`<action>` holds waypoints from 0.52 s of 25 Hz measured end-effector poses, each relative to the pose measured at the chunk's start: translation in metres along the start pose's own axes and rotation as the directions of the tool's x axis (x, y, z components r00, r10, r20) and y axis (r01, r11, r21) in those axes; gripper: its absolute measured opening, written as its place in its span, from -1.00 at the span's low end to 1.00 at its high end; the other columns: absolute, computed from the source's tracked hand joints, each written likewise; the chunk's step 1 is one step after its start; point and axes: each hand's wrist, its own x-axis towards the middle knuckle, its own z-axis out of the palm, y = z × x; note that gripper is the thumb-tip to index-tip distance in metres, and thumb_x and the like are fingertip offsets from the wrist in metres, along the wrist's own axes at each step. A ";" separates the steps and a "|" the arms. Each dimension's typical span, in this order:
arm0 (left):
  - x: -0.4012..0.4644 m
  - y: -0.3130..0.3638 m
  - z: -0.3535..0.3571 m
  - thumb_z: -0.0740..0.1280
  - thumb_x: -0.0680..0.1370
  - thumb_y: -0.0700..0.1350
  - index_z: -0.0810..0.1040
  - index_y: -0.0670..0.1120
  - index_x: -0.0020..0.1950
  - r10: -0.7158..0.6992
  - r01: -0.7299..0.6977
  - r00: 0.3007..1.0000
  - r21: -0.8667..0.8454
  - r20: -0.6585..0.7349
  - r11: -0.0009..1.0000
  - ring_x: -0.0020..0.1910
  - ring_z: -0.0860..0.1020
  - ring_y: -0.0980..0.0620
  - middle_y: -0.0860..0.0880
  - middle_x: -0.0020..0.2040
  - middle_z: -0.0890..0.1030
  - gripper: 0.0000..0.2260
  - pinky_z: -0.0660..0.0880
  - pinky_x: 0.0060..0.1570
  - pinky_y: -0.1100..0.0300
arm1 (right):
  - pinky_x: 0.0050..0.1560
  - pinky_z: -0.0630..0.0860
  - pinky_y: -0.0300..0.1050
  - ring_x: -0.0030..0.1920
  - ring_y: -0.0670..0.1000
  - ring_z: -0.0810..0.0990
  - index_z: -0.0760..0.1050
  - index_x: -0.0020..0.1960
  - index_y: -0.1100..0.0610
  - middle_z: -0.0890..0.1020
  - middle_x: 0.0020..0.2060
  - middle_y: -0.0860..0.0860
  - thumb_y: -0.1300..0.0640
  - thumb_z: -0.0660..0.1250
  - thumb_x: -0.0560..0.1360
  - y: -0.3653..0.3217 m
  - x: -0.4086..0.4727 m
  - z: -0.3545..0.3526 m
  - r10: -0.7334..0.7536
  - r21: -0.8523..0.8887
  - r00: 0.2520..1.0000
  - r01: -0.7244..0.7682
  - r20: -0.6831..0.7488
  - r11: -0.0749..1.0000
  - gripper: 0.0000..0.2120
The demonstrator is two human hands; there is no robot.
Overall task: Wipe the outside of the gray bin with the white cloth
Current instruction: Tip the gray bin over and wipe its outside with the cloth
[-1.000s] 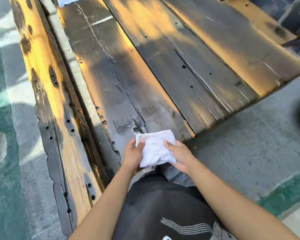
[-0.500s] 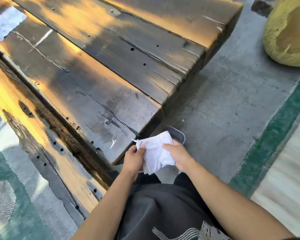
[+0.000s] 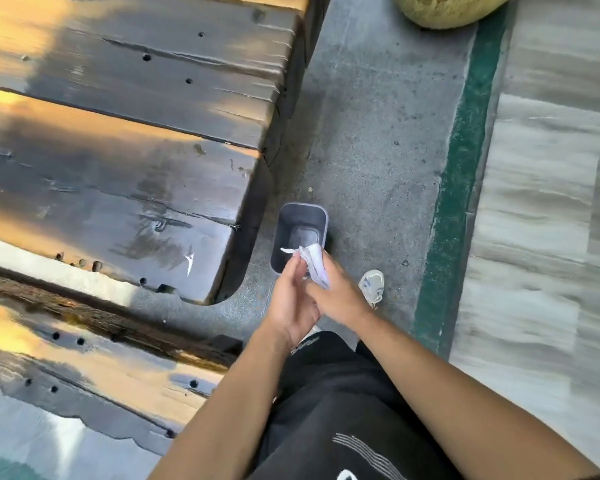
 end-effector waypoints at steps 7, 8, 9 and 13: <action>0.000 -0.057 -0.013 0.13 0.61 0.35 0.57 0.00 0.43 -0.179 0.181 0.982 0.028 -0.067 0.983 0.18 0.64 -0.17 -0.14 0.18 0.70 -0.41 0.57 0.20 -0.21 | -0.07 0.63 -0.02 -0.13 -0.01 0.67 0.53 0.09 -0.08 0.70 -0.15 -0.07 -0.03 0.36 0.49 0.076 -0.034 -0.017 0.195 0.141 0.964 -0.171 -0.182 0.975 -0.81; 0.009 -0.064 -0.015 0.10 0.62 0.34 0.57 -0.04 0.41 -0.172 0.179 0.978 0.051 -0.120 0.983 0.14 0.67 -0.20 -0.18 0.19 0.71 -0.40 0.60 0.14 -0.19 | -0.03 0.63 0.03 -0.11 0.02 0.68 0.54 0.08 -0.05 0.70 -0.13 -0.06 -0.01 0.33 0.51 0.088 -0.030 -0.020 0.228 0.157 0.955 -0.200 -0.188 0.967 -0.83; 0.019 -0.073 -0.019 0.08 0.64 0.32 0.56 -0.08 0.39 -0.164 0.178 0.972 0.067 -0.168 0.982 0.11 0.69 -0.23 -0.23 0.19 0.71 -0.41 0.62 0.10 -0.17 | 0.01 0.62 0.06 -0.08 0.04 0.67 0.54 0.09 -0.02 0.70 -0.10 -0.03 0.01 0.31 0.52 0.102 -0.024 -0.024 0.257 0.172 0.949 -0.227 -0.182 0.959 -0.83; 0.068 -0.113 -0.034 0.10 0.68 0.19 0.50 -0.16 0.28 -0.138 0.193 0.919 0.116 -0.368 0.974 0.02 0.70 -0.26 -0.29 0.16 0.71 -0.54 0.63 0.06 -0.13 | -0.04 0.54 -0.04 -0.03 0.11 0.63 0.54 0.16 0.11 0.67 -0.03 0.05 0.06 0.30 0.57 0.147 0.003 -0.049 0.288 0.144 0.946 -0.268 -0.149 0.953 -0.79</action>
